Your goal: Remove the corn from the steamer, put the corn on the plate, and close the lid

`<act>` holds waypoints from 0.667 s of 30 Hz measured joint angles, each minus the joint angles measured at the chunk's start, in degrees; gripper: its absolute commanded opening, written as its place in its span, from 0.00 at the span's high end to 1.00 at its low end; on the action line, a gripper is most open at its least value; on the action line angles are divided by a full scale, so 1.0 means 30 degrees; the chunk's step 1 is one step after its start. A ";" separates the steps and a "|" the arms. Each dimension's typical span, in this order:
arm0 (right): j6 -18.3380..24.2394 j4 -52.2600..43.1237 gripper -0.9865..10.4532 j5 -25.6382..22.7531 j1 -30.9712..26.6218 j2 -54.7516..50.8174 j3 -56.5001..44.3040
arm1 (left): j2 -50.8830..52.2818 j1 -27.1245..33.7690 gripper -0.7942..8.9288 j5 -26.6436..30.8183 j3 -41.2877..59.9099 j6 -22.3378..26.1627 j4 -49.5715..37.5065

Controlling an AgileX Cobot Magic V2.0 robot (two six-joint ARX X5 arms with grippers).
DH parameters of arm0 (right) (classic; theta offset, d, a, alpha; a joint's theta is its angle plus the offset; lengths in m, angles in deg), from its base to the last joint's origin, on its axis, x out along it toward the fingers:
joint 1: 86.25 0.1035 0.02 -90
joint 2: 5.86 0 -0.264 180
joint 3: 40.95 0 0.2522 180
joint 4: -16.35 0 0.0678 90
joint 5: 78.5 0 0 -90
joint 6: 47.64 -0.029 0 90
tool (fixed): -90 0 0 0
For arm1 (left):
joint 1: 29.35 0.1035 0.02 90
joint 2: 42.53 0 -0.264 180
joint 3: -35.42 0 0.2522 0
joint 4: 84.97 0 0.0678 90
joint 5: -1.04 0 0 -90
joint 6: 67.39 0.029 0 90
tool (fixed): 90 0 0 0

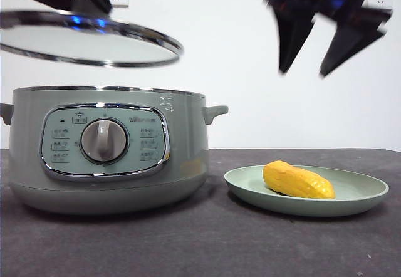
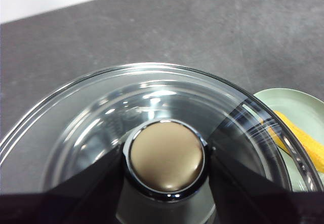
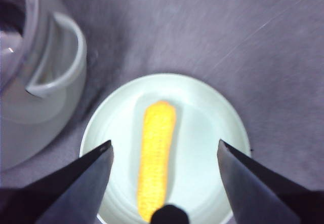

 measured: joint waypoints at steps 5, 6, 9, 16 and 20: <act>-0.0007 0.0692 0.61 -0.0007 -0.0670 -0.1938 0.0000 | -0.1588 -0.0007 0.93 0.0000 0.0000 -0.0138 -0.0772; -0.0007 0.0889 0.61 -0.0015 -0.0947 -0.2361 0.0000 | -0.2047 -0.0007 0.93 0.0007 0.0000 -0.0284 -0.0918; -0.0058 0.1450 0.61 -0.0073 -0.1639 -0.3024 0.0000 | -0.2849 -0.0022 0.93 -0.0299 0.0000 -0.0459 -0.1239; -0.0051 0.2339 0.61 -0.0073 -0.2506 -0.3060 0.0000 | -0.3286 -0.0488 0.93 -0.0328 0.0000 -0.0634 -0.1537; -0.0051 0.2339 0.61 -0.0073 -0.2506 -0.3060 0.0000 | -0.3286 -0.0590 0.93 -0.0284 -0.0007 -0.0918 -0.1239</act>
